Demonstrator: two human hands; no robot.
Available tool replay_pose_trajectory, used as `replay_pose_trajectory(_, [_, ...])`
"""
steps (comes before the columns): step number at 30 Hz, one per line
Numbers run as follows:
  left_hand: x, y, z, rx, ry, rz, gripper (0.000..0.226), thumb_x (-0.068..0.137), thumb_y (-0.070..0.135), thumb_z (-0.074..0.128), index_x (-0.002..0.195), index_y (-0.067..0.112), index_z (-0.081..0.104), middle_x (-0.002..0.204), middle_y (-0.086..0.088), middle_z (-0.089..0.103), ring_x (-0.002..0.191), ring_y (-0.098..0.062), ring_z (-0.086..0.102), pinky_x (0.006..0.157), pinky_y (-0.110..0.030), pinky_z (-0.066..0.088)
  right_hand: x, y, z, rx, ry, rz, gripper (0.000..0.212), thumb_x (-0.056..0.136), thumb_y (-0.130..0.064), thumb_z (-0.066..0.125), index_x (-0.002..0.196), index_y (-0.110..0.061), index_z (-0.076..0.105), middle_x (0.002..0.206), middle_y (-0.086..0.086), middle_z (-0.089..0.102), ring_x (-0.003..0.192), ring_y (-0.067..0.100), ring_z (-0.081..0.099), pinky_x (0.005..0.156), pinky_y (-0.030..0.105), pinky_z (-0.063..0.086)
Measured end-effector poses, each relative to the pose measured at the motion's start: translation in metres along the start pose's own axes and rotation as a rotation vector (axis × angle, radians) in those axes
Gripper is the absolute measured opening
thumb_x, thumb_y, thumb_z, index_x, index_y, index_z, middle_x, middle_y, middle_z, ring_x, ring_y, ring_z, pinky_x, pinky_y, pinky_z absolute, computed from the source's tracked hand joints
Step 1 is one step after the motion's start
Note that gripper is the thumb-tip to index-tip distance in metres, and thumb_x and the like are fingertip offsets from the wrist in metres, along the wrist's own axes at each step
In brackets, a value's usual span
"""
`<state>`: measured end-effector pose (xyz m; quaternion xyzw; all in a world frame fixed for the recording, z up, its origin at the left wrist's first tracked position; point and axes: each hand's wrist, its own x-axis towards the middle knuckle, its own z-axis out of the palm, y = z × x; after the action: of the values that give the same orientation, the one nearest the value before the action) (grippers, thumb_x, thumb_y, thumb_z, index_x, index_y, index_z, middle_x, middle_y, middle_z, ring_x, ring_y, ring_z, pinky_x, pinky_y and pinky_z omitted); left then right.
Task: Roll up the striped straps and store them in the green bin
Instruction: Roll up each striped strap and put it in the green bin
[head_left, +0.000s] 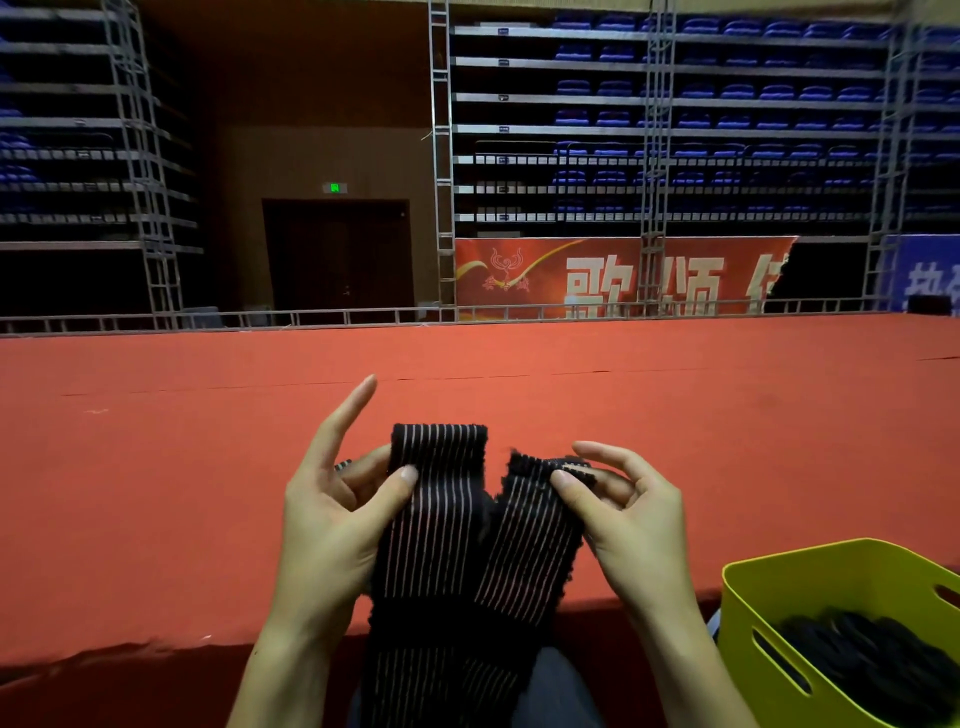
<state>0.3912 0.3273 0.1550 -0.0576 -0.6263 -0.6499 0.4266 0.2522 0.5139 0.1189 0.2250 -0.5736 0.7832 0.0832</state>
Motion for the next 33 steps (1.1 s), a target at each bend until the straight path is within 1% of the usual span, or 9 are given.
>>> replay_pose_trajectory(5, [-0.003,-0.004,-0.001,-0.016,-0.145,-0.022,0.072,0.099,-0.004,0.060,0.154,0.043,0.053,0.120,-0.011,0.081,0.107,-0.031,0.079,0.086,-0.042,0.067,0.000,0.005,0.004,-0.034,-0.040,0.013,0.028,0.093,-0.006,0.082,0.116,-0.020,0.075,0.093,0.010,0.083,0.085,0.025,0.080,0.069,0.038,0.063])
replay_pose_trajectory(9, [-0.002,-0.018,-0.002,0.076,-0.268,-0.041,0.071,0.103,-0.010,0.057,0.151,0.042,0.059,0.137,0.003,0.075,0.111,-0.030,0.072,0.083,-0.044,0.060,-0.003,0.001,0.013,0.046,-0.096,0.056,0.024,0.096,-0.004,0.078,0.117,-0.016,0.074,0.087,0.012,0.082,0.069,0.018,0.075,0.058,0.027,0.055])
replay_pose_trajectory(13, [-0.001,-0.031,0.000,0.075,-0.310,-0.064,0.066,0.102,-0.018,0.054,0.151,0.026,0.060,0.139,-0.001,0.074,0.124,-0.026,0.073,0.095,-0.037,0.063,-0.004,-0.003,0.018,0.198,-0.098,0.141,0.022,0.097,-0.008,0.076,0.118,-0.012,0.074,0.094,0.020,0.081,0.080,0.032,0.074,0.063,0.035,0.057])
replay_pose_trajectory(16, [0.000,-0.036,0.000,0.089,-0.307,-0.028,0.061,0.100,-0.013,0.062,0.150,0.021,0.061,0.143,0.002,0.072,0.134,-0.020,0.066,0.107,-0.039,0.058,-0.007,-0.007,0.020,0.247,-0.086,0.158,0.021,0.097,-0.012,0.075,0.118,-0.008,0.073,0.095,0.019,0.081,0.072,0.022,0.076,0.055,0.027,0.056])
replay_pose_trajectory(21, [-0.001,-0.036,0.002,0.126,-0.323,-0.007,0.054,0.098,-0.013,0.064,0.142,0.018,0.068,0.138,0.003,0.074,0.129,-0.017,0.070,0.102,-0.026,0.057,-0.011,-0.010,0.020,0.183,-0.075,0.082,0.032,0.086,-0.008,0.084,0.116,-0.009,0.073,0.096,0.013,0.083,0.080,0.022,0.081,0.059,0.024,0.059])
replay_pose_trajectory(24, [-0.001,-0.034,0.004,0.156,-0.259,-0.004,0.048,0.099,-0.006,0.069,0.136,0.025,0.073,0.128,0.004,0.078,0.113,-0.017,0.076,0.088,-0.027,0.061,-0.012,-0.013,0.018,0.141,-0.066,0.018,0.029,0.087,0.002,0.083,0.113,-0.007,0.072,0.094,0.011,0.083,0.085,0.022,0.082,0.066,0.024,0.061])
replay_pose_trajectory(28, [0.006,-0.034,0.013,0.200,-0.045,0.061,0.036,0.093,0.018,0.081,0.127,0.029,0.078,0.115,0.005,0.082,0.109,-0.017,0.078,0.092,-0.034,0.063,-0.016,-0.013,0.021,0.126,-0.095,0.014,0.029,0.086,0.002,0.083,0.112,-0.007,0.072,0.095,0.011,0.083,0.087,0.024,0.082,0.067,0.027,0.062])
replay_pose_trajectory(31, [0.009,-0.033,0.017,0.190,0.036,0.100,0.036,0.093,0.009,0.082,0.125,0.026,0.079,0.106,0.004,0.084,0.103,-0.015,0.080,0.090,-0.028,0.063,-0.016,-0.011,0.022,0.110,-0.142,0.037,0.028,0.090,-0.001,0.081,0.115,-0.009,0.072,0.100,0.010,0.083,0.095,0.027,0.081,0.074,0.034,0.064])
replay_pose_trajectory(33, [0.009,-0.032,0.015,0.159,0.076,0.093,0.038,0.092,0.007,0.082,0.125,0.025,0.079,0.102,-0.001,0.084,0.100,-0.017,0.080,0.088,-0.027,0.063,-0.015,-0.011,0.020,0.107,-0.156,0.039,0.026,0.094,0.001,0.076,0.117,-0.009,0.072,0.102,0.011,0.083,0.097,0.026,0.081,0.072,0.030,0.062])
